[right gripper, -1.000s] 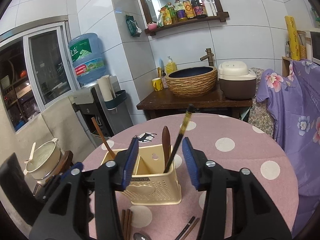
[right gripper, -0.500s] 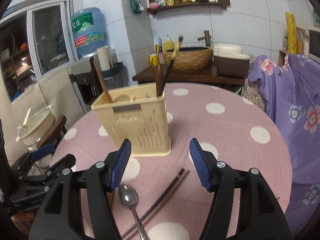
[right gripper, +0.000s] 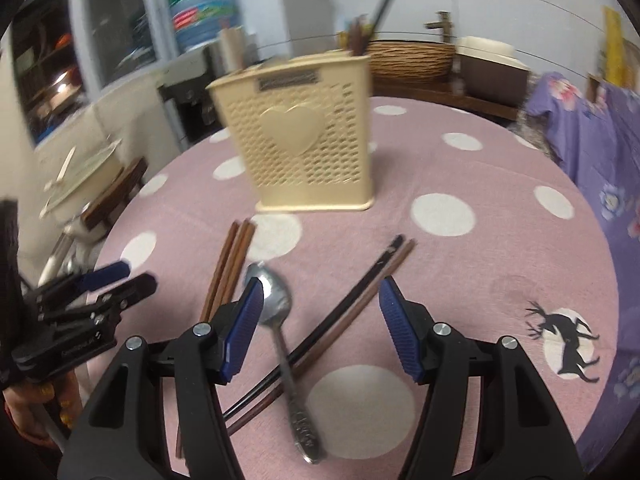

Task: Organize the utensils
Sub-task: 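Move both tools back down toward the remaining chopsticks and spoon, then grasp two brown chopsticks with the left tool while the right tool grasps the steel spoon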

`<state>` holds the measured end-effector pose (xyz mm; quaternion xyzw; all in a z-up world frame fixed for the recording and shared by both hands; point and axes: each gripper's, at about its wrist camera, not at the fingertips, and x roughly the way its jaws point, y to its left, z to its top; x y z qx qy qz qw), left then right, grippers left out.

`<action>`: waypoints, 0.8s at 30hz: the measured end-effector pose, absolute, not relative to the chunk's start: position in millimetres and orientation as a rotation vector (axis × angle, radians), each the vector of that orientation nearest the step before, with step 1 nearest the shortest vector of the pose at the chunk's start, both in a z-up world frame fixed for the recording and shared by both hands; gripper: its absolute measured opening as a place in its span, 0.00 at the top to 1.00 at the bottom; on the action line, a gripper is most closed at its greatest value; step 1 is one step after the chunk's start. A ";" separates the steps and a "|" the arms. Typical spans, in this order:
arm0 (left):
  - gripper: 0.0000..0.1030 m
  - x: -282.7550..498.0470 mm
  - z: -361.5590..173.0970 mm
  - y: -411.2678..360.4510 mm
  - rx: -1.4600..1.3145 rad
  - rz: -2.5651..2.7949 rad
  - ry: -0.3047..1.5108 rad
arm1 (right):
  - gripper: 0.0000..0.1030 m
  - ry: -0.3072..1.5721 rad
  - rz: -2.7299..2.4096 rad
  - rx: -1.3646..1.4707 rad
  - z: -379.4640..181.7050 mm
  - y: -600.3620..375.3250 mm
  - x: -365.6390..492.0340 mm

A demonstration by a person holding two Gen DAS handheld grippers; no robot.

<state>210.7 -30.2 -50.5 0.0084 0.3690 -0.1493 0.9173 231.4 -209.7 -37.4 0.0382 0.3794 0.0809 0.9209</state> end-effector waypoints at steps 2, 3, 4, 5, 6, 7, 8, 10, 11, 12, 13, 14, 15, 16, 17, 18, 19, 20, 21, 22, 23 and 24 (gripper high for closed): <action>0.46 210.0 -52.2 -29.3 0.017 -0.307 0.764 | 0.41 0.814 0.222 0.032 -45.4 -199.4 235.8; 0.46 209.5 -52.5 -28.4 0.017 -0.306 0.765 | 0.41 0.832 0.245 0.011 -49.3 -194.9 239.1; 0.46 208.9 -52.6 -27.4 0.016 -0.305 0.766 | 0.41 0.850 0.268 -0.007 -52.9 -191.4 242.6; 0.46 208.4 -52.6 -26.3 0.016 -0.304 0.766 | 0.41 0.870 0.293 -0.025 -56.9 -188.2 246.6; 0.46 208.5 -52.7 -26.2 0.015 -0.302 0.767 | 0.41 0.882 0.306 -0.040 -59.5 -185.2 250.1; 0.46 208.6 -53.0 -25.8 0.016 -0.301 0.769 | 0.41 0.893 0.316 -0.054 -61.5 -183.0 253.6; 0.46 208.9 -53.4 -25.5 0.017 -0.301 0.771 | 0.41 0.910 0.331 -0.070 -64.1 -180.7 258.2; 0.46 209.5 -54.6 -24.6 0.016 -0.298 0.778 | 0.41 0.933 0.345 -0.081 -68.0 -177.9 266.3; 0.46 210.3 -54.9 -24.3 0.014 -0.296 0.781 | 0.41 0.947 0.350 -0.085 -69.7 -176.9 269.4; 0.46 210.5 -55.6 -23.8 0.014 -0.294 0.784 | 0.41 0.965 0.359 -0.090 -72.3 -176.1 273.1; 0.46 210.6 -56.1 -23.5 0.014 -0.294 0.787 | 0.41 0.977 0.361 -0.092 -74.6 -176.0 276.2; 0.46 210.8 -56.4 -23.4 0.016 -0.294 0.790 | 0.41 0.985 0.349 -0.095 -76.7 -176.4 279.5; 0.46 210.6 -56.5 -23.4 0.019 -0.294 0.791 | 0.41 0.987 0.346 -0.098 -76.8 -176.8 281.3; 0.46 210.3 -56.5 -23.5 0.021 -0.294 0.790 | 0.41 0.987 0.352 -0.102 -76.8 -176.2 283.1; 0.46 210.1 -56.6 -23.6 0.022 -0.293 0.791 | 0.41 0.988 0.356 -0.102 -77.0 -176.1 284.8; 0.46 210.2 -56.8 -23.6 0.021 -0.294 0.793 | 0.41 0.990 0.355 -0.099 -77.0 -175.9 286.3; 0.46 210.4 -56.8 -23.7 0.020 -0.295 0.794 | 0.42 0.991 0.354 -0.101 -77.2 -175.0 287.5; 0.46 210.6 -56.8 -23.9 0.019 -0.296 0.795 | 0.42 0.991 0.354 -0.107 -77.6 -173.8 289.0; 0.46 210.8 -56.8 -24.3 0.018 -0.298 0.795 | 0.43 0.989 0.352 -0.119 -78.0 -171.6 290.4; 0.46 210.8 -57.0 -24.6 0.019 -0.298 0.796 | 0.44 0.987 0.347 -0.133 -78.2 -169.5 291.2; 0.46 210.7 -56.9 -25.0 0.020 -0.298 0.796 | 0.45 0.982 0.342 -0.152 -78.4 -166.5 291.5; 0.46 210.7 -56.9 -25.2 0.021 -0.298 0.796 | 0.47 0.981 0.347 -0.153 -77.8 -165.0 292.8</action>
